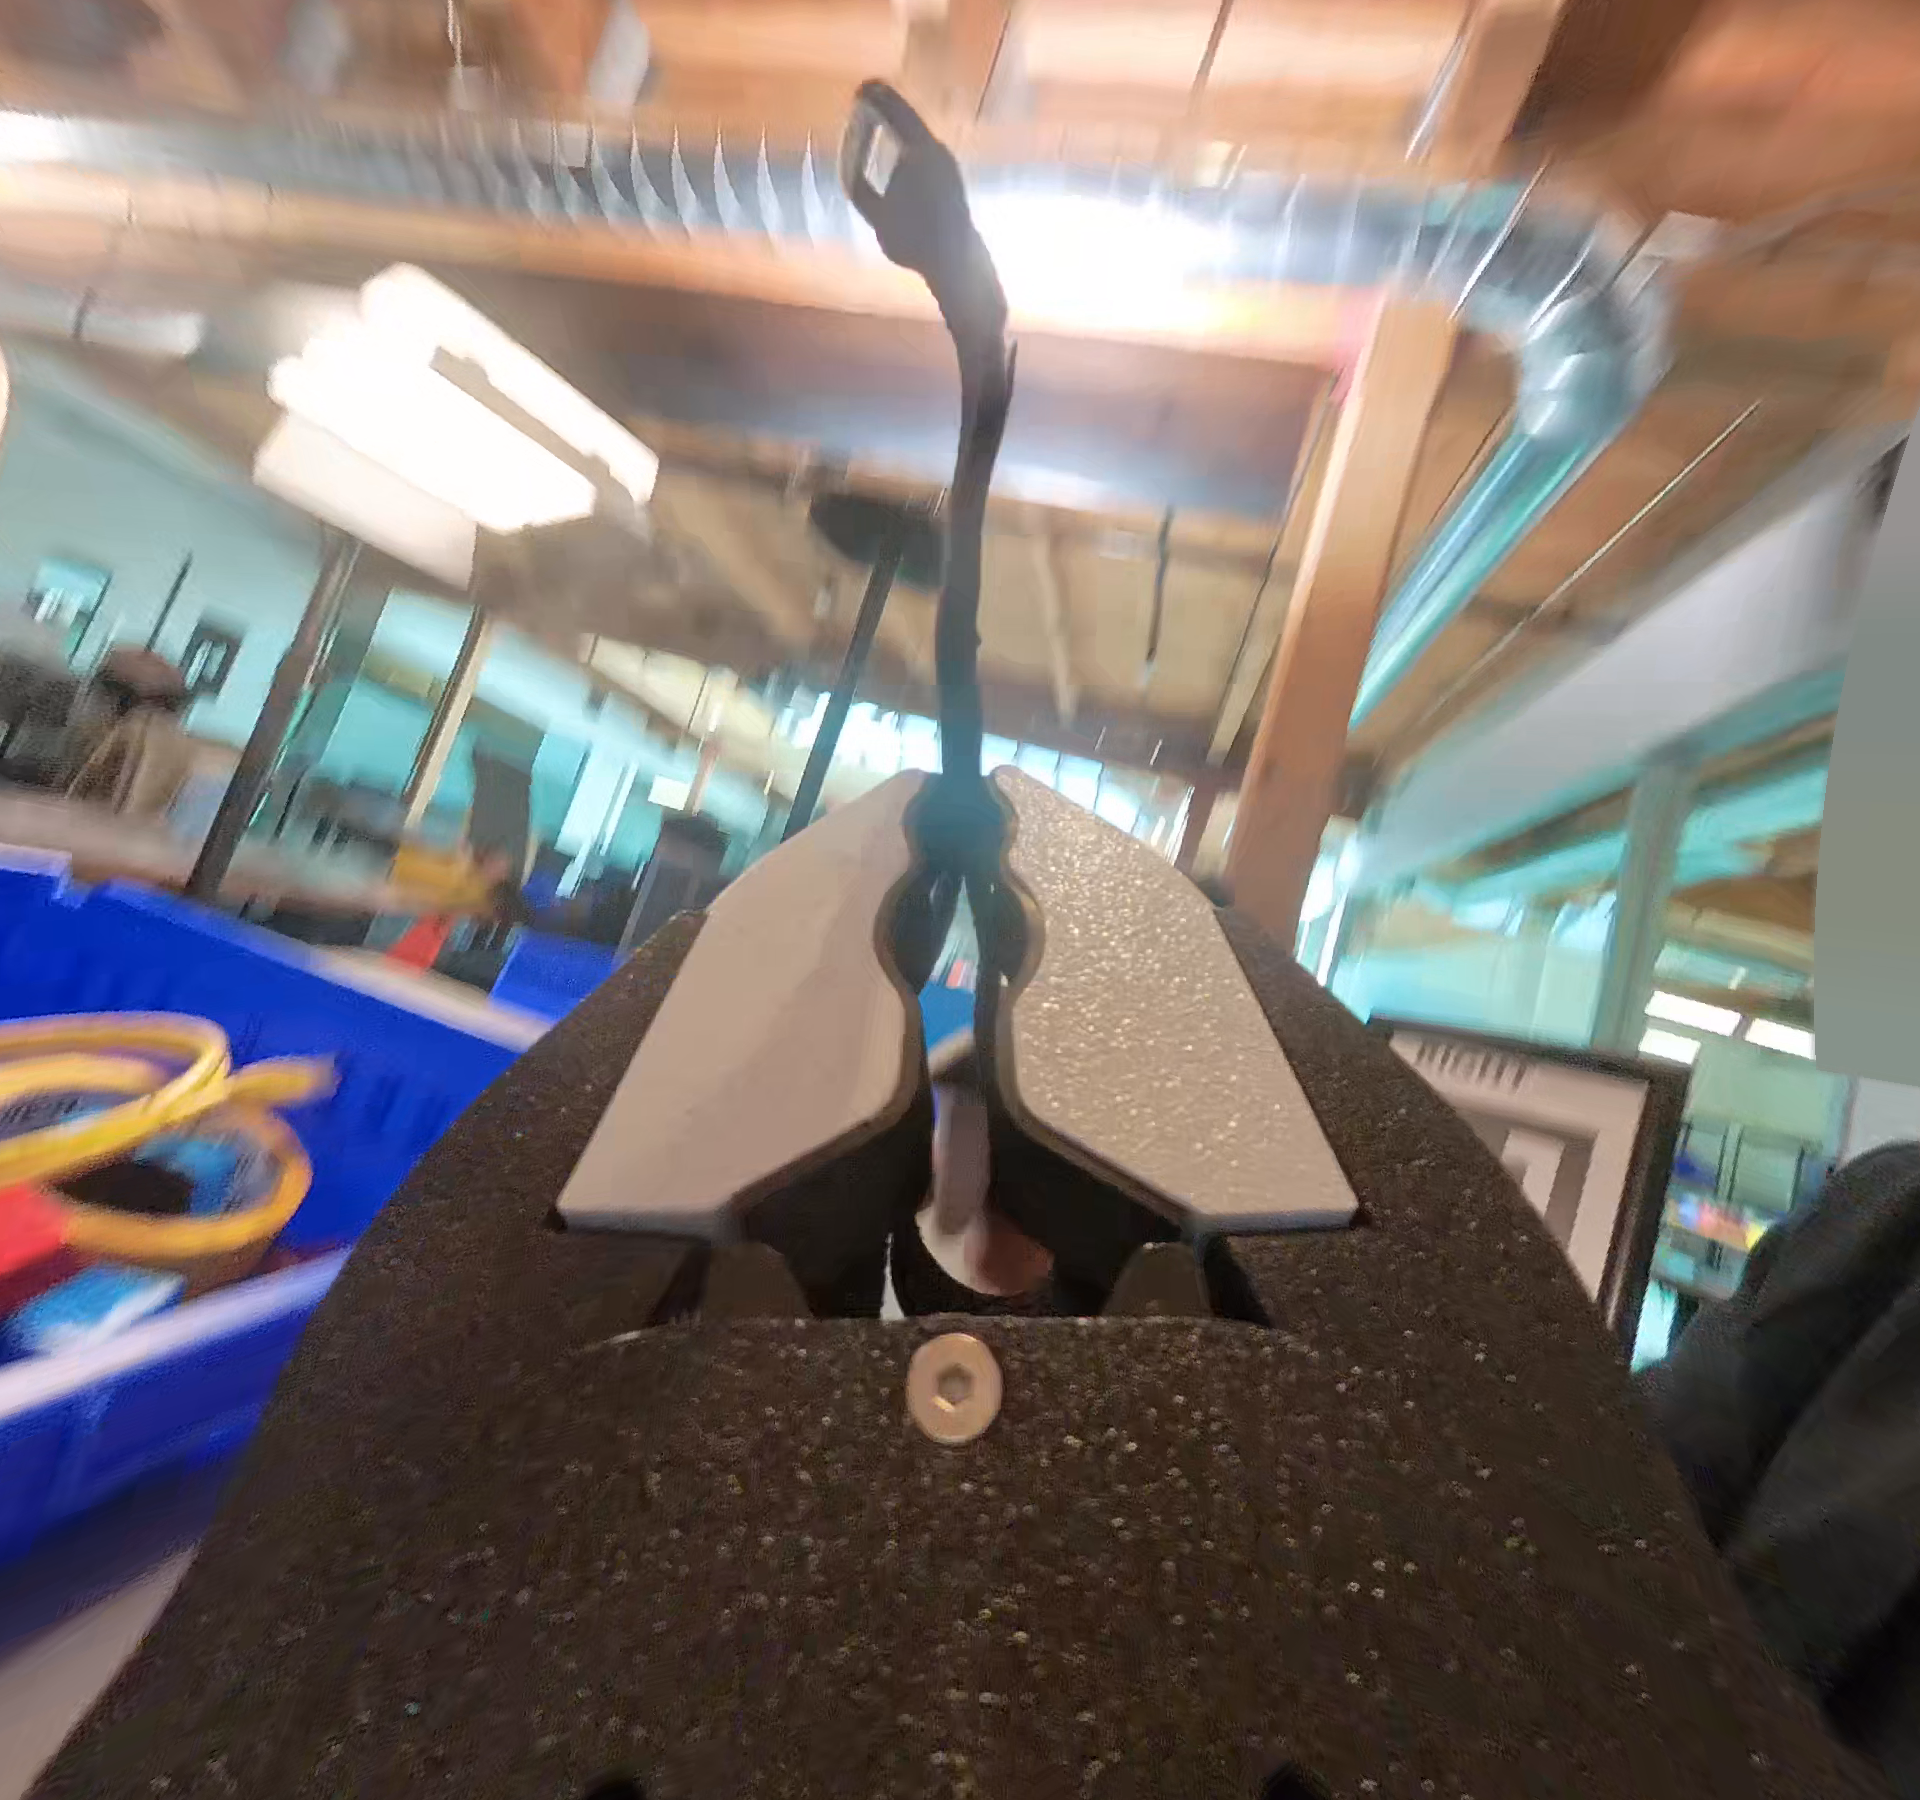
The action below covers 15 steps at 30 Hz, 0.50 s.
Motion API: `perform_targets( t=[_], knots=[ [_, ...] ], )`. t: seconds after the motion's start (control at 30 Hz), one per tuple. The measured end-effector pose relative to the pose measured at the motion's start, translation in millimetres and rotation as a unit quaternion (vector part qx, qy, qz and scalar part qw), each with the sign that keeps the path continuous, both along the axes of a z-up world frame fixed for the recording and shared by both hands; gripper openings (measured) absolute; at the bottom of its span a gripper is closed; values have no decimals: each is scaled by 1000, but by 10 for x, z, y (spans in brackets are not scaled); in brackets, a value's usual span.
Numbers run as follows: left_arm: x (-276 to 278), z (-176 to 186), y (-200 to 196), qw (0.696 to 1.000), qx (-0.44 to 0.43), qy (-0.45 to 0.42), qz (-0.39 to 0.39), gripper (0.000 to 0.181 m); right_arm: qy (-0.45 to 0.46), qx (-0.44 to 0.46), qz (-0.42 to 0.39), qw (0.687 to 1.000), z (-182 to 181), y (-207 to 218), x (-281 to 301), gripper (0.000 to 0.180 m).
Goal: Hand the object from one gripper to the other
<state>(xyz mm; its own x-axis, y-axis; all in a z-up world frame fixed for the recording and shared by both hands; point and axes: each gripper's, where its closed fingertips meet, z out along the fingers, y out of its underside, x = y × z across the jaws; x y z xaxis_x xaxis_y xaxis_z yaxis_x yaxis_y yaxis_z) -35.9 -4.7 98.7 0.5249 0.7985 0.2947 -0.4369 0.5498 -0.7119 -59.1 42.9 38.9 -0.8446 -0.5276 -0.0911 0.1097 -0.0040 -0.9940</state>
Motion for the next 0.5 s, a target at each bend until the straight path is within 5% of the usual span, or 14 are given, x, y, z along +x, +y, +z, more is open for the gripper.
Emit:
perform_targets(
  t=[0.17,0.5],
  knots=[
    [372,179,-96,987,61,146,-17,5,-14,-35,50,998,43,47,303,53],
    [76,14,283,993,-102,54,35,5,22,17,-3,1000,11,-27,299,56]
  ],
)
